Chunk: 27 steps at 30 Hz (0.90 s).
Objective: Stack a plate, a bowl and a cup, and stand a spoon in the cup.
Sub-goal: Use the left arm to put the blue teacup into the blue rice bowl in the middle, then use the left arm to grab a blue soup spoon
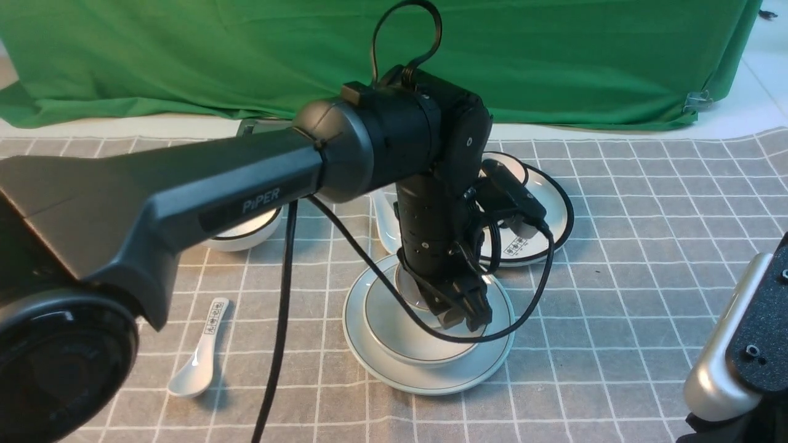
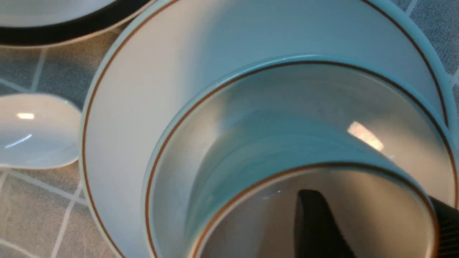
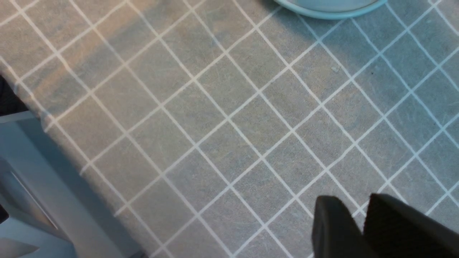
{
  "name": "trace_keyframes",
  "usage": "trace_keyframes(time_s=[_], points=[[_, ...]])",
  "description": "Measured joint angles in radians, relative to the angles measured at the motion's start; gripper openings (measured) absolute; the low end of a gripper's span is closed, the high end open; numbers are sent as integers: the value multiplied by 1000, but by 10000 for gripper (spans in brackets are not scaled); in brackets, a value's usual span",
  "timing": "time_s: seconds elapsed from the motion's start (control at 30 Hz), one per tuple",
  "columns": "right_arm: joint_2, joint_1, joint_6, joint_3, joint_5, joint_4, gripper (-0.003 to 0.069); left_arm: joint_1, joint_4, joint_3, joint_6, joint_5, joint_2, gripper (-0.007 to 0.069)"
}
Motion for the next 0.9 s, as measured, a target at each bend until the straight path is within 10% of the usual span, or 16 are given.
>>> trace_keyframes(time_s=[0.27,0.47,0.6,0.9], points=[[0,0,3,0,-67,0,192,0,-17,-80,-41,29,-125,412],[0,0,31,0,-65,-32,197,110,-106,-123,-161,27,-133,97],[0,0,75,0,-31,-80,202,219,-144,-133,-191,-50,-77,24],[0,0,82,0,-17,-97,213,361,-138,-271,-340,-156,135,296]])
